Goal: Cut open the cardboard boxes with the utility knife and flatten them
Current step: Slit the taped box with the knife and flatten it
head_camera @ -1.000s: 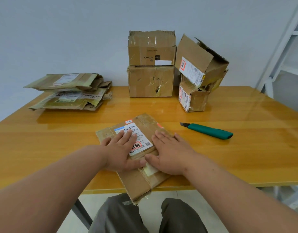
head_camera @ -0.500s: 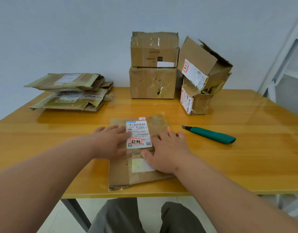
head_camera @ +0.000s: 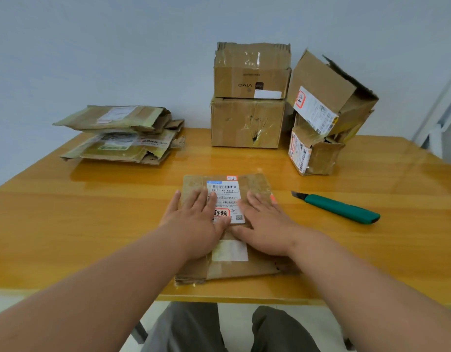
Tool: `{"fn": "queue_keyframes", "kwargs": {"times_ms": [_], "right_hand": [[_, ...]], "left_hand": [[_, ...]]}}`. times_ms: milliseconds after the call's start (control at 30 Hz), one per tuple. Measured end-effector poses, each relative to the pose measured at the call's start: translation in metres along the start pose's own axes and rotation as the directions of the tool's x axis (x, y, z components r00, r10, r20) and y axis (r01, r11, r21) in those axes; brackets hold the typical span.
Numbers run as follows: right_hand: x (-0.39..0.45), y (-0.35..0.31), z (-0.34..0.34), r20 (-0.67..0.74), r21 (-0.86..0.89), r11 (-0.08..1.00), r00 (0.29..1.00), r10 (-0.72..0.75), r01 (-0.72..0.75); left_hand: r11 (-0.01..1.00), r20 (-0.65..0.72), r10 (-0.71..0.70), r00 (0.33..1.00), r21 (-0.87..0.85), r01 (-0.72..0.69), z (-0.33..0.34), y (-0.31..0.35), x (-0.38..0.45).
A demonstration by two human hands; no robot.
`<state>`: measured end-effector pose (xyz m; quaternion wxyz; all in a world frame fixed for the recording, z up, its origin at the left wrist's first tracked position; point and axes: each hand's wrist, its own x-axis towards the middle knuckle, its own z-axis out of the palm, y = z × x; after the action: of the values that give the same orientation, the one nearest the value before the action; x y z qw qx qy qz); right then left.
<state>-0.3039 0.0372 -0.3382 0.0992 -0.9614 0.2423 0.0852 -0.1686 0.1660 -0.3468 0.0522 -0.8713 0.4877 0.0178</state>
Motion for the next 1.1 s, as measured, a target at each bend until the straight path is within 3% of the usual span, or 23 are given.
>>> {"fn": "queue_keyframes", "kwargs": {"times_ms": [133, 267, 433, 567, 767, 933, 1100], "right_hand": [[-0.010, 0.011, 0.003, -0.051, -0.038, 0.999, 0.999, -0.009, 0.007], [-0.018, 0.007, 0.011, -0.093, -0.092, 0.994, 0.994, 0.051, -0.060], [-0.027, 0.001, 0.015, -0.217, -0.142, 0.988, 0.976, 0.028, -0.060], [-0.035, 0.002, 0.020, -0.143, -0.061, 0.997, 0.989, 0.035, -0.044], [-0.040, -0.006, 0.019, -0.191, -0.077, 0.991, 0.977, 0.090, -0.106], [-0.057, -0.015, 0.018, -0.422, -0.178, 0.983, 0.906, -0.040, -0.039], [-0.073, -0.013, 0.017, -0.316, -0.081, 0.996, 0.947, -0.061, 0.037]], "left_hand": [[0.999, -0.137, 0.020, 0.990, -0.038, -0.026, 0.000, 0.009, -0.010], [0.983, 0.017, 0.077, 0.997, -0.171, -0.073, 0.006, 0.009, -0.026], [0.986, -0.008, 0.087, 0.996, -0.141, -0.088, 0.009, 0.008, -0.032], [0.991, 0.002, 0.079, 0.997, -0.109, -0.078, 0.009, 0.010, -0.032], [0.987, -0.186, 0.122, 0.975, -0.076, -0.138, 0.008, 0.014, -0.048], [0.960, 0.027, 0.253, 0.967, -0.131, -0.247, 0.003, 0.001, -0.068], [0.959, 0.226, 0.283, 0.932, -0.057, -0.277, -0.020, -0.006, -0.073]]}}
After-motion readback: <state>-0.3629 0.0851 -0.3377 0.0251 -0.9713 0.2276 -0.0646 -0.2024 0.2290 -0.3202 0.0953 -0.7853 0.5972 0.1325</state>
